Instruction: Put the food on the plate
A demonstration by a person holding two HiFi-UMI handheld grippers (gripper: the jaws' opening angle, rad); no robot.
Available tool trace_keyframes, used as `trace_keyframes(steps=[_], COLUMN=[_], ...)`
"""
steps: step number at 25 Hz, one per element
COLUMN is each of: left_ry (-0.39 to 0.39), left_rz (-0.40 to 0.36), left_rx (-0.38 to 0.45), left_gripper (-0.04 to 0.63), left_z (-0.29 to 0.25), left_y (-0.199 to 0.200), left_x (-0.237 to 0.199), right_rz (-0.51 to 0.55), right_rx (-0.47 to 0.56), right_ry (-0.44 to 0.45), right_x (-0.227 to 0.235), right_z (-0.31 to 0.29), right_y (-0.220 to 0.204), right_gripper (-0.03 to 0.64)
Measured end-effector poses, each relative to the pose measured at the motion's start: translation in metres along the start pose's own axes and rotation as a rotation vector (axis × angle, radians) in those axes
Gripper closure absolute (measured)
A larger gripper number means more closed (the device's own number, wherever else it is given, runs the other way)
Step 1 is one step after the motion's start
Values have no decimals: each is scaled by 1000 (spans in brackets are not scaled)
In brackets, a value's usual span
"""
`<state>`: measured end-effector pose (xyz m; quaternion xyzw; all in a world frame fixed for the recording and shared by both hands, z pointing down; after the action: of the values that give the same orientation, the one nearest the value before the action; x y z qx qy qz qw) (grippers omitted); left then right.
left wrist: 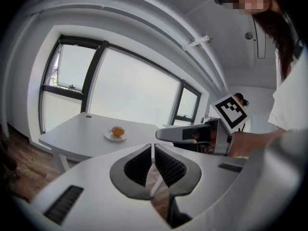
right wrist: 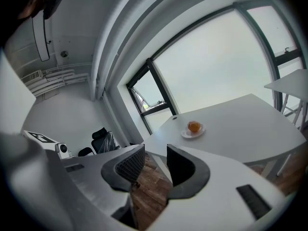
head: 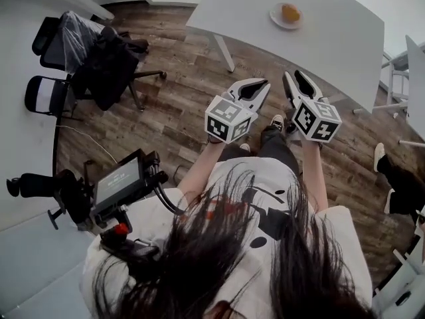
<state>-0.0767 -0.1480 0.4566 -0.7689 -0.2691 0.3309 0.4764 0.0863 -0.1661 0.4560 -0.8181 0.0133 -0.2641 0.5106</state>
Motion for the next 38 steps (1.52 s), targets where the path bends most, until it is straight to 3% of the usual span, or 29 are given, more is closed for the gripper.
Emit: trace_keyframes(steps=[10,22,34,38], left_ry=[-25,-28,18,45], left_rz=[7,-6,-15,-50], left_rx=[13,40,62,58], left_gripper=[589,589,589,589], left_z=[80,74,89,122], left_y=[-38,-32,-58,-93], left_x=[41,74,178,248], right_rz=[0,20,42,46], right_rx=[1,-10,-57,-38], right_ry=[-29,-23,54,88], right_x=[-65,-63,-57,-64], right_z=[68,107,208,276], right_y=[-55,-62,-106,-141], right_gripper=[465,465,465,465])
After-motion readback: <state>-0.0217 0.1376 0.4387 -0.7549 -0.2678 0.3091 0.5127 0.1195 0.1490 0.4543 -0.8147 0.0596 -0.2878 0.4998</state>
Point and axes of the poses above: the fingertips, and each gripper's own axes: z backward along the fingers, x to its right, y out of its top, the point moved 8 cm from there along z, backward along the fingers, and after that the axes turned 2 degrees about -x, right-handed, at the moved point
